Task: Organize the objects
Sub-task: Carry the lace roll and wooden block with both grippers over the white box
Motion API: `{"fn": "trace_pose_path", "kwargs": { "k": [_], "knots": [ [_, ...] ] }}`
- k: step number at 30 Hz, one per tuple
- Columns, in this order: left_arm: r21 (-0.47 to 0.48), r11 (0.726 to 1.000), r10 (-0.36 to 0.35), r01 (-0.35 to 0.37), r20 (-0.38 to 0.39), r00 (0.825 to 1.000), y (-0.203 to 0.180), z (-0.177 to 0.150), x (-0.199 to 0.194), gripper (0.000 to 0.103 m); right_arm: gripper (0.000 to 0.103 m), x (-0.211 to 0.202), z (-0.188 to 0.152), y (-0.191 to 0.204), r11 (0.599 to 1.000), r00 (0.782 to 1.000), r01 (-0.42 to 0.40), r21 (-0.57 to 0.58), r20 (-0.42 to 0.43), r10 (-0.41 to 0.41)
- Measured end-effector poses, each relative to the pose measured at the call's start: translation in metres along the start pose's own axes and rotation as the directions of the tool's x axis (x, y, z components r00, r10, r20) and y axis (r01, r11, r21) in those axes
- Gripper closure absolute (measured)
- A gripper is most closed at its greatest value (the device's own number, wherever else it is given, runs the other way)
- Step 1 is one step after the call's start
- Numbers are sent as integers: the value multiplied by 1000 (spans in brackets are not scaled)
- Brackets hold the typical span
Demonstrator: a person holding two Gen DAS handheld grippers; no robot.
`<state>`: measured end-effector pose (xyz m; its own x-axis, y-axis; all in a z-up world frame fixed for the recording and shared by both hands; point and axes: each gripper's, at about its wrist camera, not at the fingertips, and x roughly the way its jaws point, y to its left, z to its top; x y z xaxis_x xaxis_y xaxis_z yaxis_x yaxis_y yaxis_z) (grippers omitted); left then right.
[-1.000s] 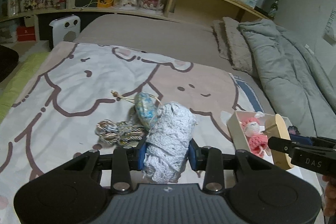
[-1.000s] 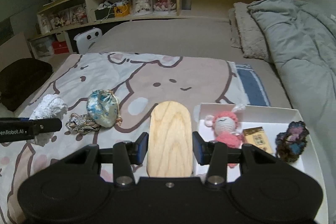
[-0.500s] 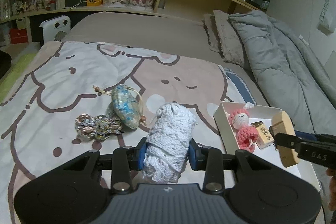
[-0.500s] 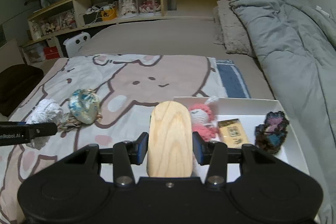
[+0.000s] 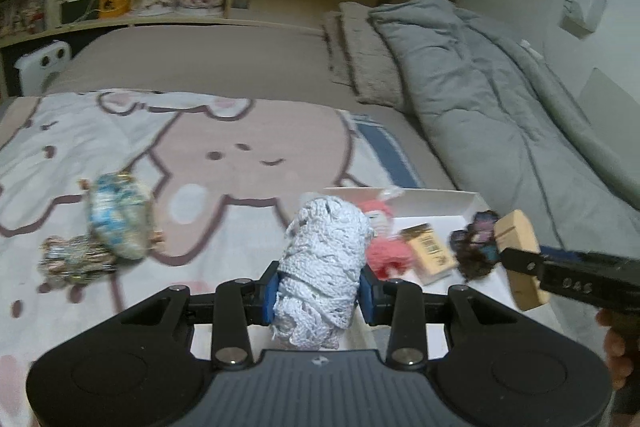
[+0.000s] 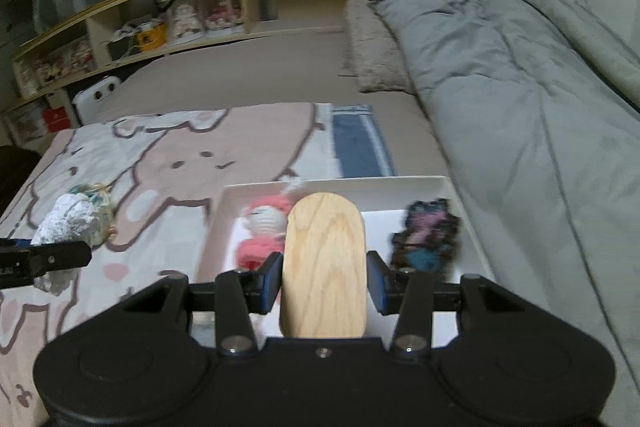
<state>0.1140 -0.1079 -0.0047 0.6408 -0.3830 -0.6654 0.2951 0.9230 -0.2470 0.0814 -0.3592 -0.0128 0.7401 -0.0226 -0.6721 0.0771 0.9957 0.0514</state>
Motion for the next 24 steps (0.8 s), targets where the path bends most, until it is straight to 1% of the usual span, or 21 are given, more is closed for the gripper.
{"fn": "trace_pose_path", "kwargs": {
  "k": [5, 9, 12, 14, 18, 21, 24],
  "knots": [
    [-11, 997, -70, 70, -17, 997, -37, 1, 19, 63, 58, 4, -4, -31, 998, 999, 37, 43, -12, -36],
    [-8, 993, -114, 114, -54, 992, -68, -5, 37, 63, 58, 6, -8, -52, 997, 999, 49, 66, -22, -48],
    [4, 991, -136, 137, -88, 987, -89, -13, 50, 63, 58, 10, -12, -62, 996, 997, 67, 51, -40, -65],
    [14, 989, -143, 146, -107, 984, -100, -19, 58, 63, 58, 12, -16, -65, 997, 996, 73, 28, -51, -72],
    [49, 987, -144, 153, -152, 978, -116, -28, 75, 63, 58, 17, -23, -69, 999, 996, 34, -5, -76, -35],
    [75, 989, -114, 129, -186, 976, -120, -34, 87, 63, 58, 21, -26, -69, 999, 995, 17, -33, -93, -20],
    [80, 991, -93, 111, -206, 974, -119, -36, 97, 63, 58, 26, -28, -70, 999, 994, 0, -51, -109, -5]
  ]
}}
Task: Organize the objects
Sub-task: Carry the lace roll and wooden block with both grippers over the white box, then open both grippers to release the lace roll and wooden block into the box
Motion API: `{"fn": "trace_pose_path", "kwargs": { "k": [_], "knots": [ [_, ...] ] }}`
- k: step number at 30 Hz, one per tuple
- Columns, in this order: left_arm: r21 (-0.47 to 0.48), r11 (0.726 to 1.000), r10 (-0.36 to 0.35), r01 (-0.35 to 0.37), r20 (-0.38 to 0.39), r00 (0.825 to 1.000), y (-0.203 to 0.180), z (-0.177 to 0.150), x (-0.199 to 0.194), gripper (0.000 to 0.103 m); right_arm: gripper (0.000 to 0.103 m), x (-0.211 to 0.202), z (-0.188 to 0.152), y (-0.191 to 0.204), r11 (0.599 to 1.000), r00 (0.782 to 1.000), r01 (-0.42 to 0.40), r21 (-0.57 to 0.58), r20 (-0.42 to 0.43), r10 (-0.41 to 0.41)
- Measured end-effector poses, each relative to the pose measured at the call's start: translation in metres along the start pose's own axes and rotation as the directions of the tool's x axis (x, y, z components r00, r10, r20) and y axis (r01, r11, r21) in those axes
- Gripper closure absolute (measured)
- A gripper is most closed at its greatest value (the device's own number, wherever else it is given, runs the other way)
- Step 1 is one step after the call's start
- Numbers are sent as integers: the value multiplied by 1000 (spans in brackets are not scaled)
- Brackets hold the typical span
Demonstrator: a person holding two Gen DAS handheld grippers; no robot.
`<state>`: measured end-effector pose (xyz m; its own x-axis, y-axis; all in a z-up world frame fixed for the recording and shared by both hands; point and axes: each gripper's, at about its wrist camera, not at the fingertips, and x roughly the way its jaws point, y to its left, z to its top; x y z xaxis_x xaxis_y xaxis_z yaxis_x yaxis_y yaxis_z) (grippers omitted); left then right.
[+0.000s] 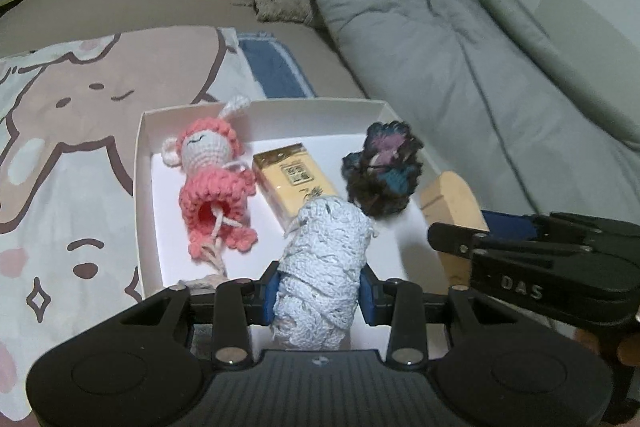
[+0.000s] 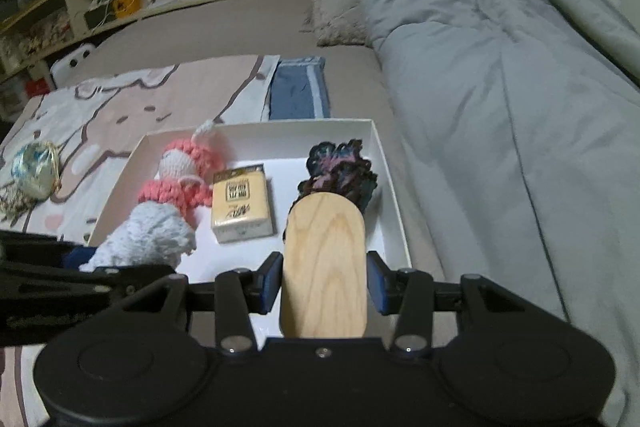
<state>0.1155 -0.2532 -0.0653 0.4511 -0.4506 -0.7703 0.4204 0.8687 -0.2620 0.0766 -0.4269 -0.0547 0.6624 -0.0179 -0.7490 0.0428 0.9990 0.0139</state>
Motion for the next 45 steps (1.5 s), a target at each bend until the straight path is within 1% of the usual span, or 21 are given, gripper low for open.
{"fn": "trace_pose_path", "kwargs": {
  "k": [2, 6, 8, 9, 10, 11, 12, 13, 16, 23, 30, 34, 42, 45],
  "knots": [
    [-10, 1000, 4, -4, -9, 1000, 2, 3, 6, 63, 58, 4, 0, -1, 1000, 1000, -9, -4, -8, 9],
    [-53, 999, -11, 10, -19, 1000, 7, 6, 17, 63, 58, 11, 1, -1, 999, 999, -39, -7, -20, 39],
    [-66, 998, -2, 1, -7, 1000, 9, 6, 20, 62, 58, 16, 1, 1, 999, 999, -43, -14, -30, 42],
    [-72, 997, 7, -7, -3, 1000, 10, 5, 21, 59, 57, 18, 1, 0, 999, 998, -44, -10, -37, 43],
    [-80, 997, 16, -16, -6, 1000, 12, 5, 24, 50, 56, 21, 0, 0, 999, 998, -38, -1, -45, 38],
    [-85, 996, 19, -20, -16, 1000, 14, 4, 26, 44, 48, 23, -1, -1, 1000, 998, -30, 3, -53, 31],
    [-88, 996, 18, -20, -22, 1000, 15, 4, 26, 40, 43, 24, -1, -1, 1000, 998, -22, 1, -58, 22],
    [-85, 996, 6, -8, -21, 1000, 16, 3, 26, 40, 37, 23, -1, -1, 1000, 998, -12, -1, -54, 12],
    [-57, 998, 11, -13, -32, 999, 14, 5, 25, 40, 34, 20, 1, -4, 1000, 999, -5, 19, -45, 6],
    [-42, 999, 10, -11, -34, 999, 9, 6, 19, 40, 34, 15, 2, -6, 999, 999, 23, 29, -46, -21],
    [-36, 999, 20, -20, -21, 1000, 11, 8, 6, 40, 34, 7, 4, -4, 999, 999, 26, 38, -26, -25],
    [-37, 999, 31, -32, -10, 999, 16, 10, -4, 40, 34, 2, 4, 1, 999, 999, 31, 33, -19, -30],
    [-43, 997, 60, -60, 14, 998, 29, 13, -29, 41, 34, -17, 8, 14, 1000, 999, 25, 17, 23, -25],
    [-46, 996, 76, -75, 26, 997, 36, 13, -40, 41, 31, -24, 8, 20, 999, 999, 28, 16, 40, -29]
  ]
}}
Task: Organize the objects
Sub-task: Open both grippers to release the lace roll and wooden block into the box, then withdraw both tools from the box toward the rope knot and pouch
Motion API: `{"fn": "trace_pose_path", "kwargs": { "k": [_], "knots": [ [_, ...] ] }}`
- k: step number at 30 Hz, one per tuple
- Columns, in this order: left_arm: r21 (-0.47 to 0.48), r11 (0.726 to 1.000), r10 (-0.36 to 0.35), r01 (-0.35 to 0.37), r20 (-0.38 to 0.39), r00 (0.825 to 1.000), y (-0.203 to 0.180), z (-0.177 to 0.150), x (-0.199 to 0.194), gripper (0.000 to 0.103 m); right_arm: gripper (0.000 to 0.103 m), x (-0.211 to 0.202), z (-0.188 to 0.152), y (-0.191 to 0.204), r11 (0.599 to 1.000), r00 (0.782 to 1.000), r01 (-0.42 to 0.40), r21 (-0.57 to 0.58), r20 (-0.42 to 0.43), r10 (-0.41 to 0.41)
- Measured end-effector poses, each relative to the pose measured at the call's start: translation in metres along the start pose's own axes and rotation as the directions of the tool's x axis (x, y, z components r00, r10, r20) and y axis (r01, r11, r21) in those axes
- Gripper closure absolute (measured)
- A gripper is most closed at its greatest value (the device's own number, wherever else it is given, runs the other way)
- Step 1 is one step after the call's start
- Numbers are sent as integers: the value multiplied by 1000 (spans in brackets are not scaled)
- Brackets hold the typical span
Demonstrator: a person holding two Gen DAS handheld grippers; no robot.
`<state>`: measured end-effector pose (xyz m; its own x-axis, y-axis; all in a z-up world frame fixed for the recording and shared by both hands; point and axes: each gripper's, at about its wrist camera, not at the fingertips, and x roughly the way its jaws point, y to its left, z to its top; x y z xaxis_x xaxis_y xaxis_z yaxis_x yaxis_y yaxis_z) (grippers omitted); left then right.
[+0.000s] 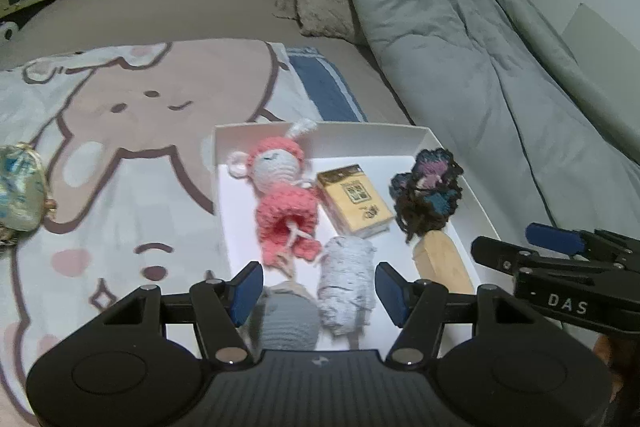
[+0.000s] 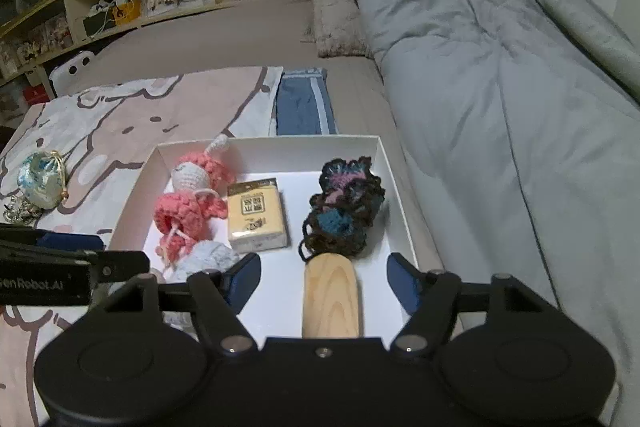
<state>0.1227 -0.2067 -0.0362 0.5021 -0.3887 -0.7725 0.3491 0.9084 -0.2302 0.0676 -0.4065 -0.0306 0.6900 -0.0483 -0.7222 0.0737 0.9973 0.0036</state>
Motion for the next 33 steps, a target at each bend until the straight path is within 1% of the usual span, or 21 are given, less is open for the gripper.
{"fn": "trace_pose_path", "kwargs": {
  "k": [4, 8, 11, 17, 18, 19, 20, 22, 23, 25, 28, 31, 33],
  "knots": [
    [-4, 1000, 21, -20, 15, 1000, 9, 0, -13, 41, 30, -10, 1, 9, 1000, 1000, -7, -13, 21, 8],
    [-7, 999, 36, -36, 23, 999, 17, -3, -25, 41, 27, -19, -2, 15, 1000, 999, -14, -1, 33, 14],
    [-9, 999, 48, -48, 26, 999, 21, -6, -34, 41, 27, -23, -2, 20, 1000, 1000, -4, -1, 31, 4],
    [-15, 998, 60, -59, 43, 997, 29, -14, -54, 40, 23, -45, 0, 28, 1000, 997, 6, -12, 74, -5],
    [-14, 998, 62, -62, 45, 997, 30, -16, -57, 36, 23, -48, -1, 28, 1000, 997, 10, -14, 78, -9],
    [-16, 998, 66, -65, 49, 997, 32, -17, -61, 30, 21, -50, -1, 28, 1000, 997, 14, -12, 81, -13],
    [-17, 998, 69, -68, 55, 996, 33, -17, -64, 27, 19, -53, -1, 29, 1000, 996, 20, -9, 84, -19],
    [-16, 997, 76, -75, 68, 995, 36, -19, -71, 17, 16, -57, -1, 30, 999, 996, 33, -4, 89, -32],
    [-15, 997, 78, -77, 71, 994, 37, -20, -74, 15, 14, -59, -2, 31, 999, 995, 38, -2, 89, -37],
    [-16, 997, 80, -79, 75, 994, 39, -22, -78, 6, 9, -63, -8, 34, 999, 995, 38, -8, 90, -37],
    [-12, 996, 91, -91, 86, 992, 42, -26, -84, 1, 6, -68, -15, 38, 998, 995, 54, -23, 90, -51],
    [-10, 996, 92, -92, 96, 991, 46, -30, -88, 0, 1, -74, -18, 40, 998, 994, 55, -16, 98, -53],
    [4, 995, 96, -97, 98, 991, 48, -32, -90, 0, 0, -77, -19, 40, 998, 993, 57, -3, 107, -57]
  ]
}}
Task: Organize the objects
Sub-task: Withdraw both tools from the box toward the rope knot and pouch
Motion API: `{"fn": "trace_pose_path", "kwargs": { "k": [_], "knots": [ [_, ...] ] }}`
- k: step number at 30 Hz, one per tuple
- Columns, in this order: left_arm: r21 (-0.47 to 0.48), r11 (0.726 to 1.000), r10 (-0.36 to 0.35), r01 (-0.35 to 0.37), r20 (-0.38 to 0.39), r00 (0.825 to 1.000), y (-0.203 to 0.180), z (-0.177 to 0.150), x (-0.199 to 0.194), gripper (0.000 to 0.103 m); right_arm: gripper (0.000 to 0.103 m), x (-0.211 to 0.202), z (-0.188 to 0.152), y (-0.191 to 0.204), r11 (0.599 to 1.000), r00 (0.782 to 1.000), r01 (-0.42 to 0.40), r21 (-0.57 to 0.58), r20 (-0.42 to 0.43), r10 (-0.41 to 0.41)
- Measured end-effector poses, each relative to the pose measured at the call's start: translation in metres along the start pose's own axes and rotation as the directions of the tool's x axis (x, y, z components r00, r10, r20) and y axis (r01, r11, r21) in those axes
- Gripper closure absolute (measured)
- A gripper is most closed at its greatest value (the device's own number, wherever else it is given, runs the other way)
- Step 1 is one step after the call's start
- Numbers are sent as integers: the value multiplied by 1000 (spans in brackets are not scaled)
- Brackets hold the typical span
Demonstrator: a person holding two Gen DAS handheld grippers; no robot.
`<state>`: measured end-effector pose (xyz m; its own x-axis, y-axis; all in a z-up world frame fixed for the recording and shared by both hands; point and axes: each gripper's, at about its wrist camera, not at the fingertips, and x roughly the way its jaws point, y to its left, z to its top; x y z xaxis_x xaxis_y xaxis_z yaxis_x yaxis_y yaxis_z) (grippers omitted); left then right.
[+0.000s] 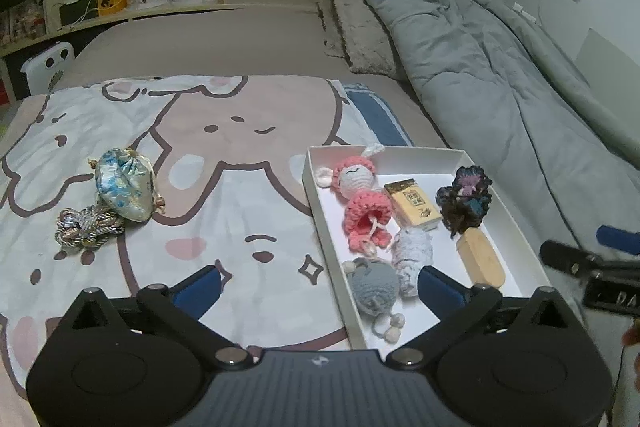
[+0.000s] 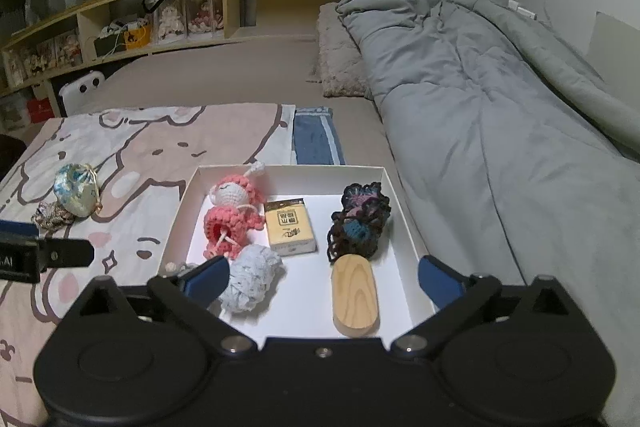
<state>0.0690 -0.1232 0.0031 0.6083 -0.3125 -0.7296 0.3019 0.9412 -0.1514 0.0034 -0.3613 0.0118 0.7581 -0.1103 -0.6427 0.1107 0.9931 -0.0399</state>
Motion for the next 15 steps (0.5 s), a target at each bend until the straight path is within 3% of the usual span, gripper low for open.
{"fn": "trace_pose_path", "kwargs": {
  "k": [15],
  "knots": [
    [-25, 999, 33, -32, 25, 999, 45, -10, -11, 0, 0, 1, -9, 9, 998, 1000, 21, 64, 6, -21]
  ]
}}
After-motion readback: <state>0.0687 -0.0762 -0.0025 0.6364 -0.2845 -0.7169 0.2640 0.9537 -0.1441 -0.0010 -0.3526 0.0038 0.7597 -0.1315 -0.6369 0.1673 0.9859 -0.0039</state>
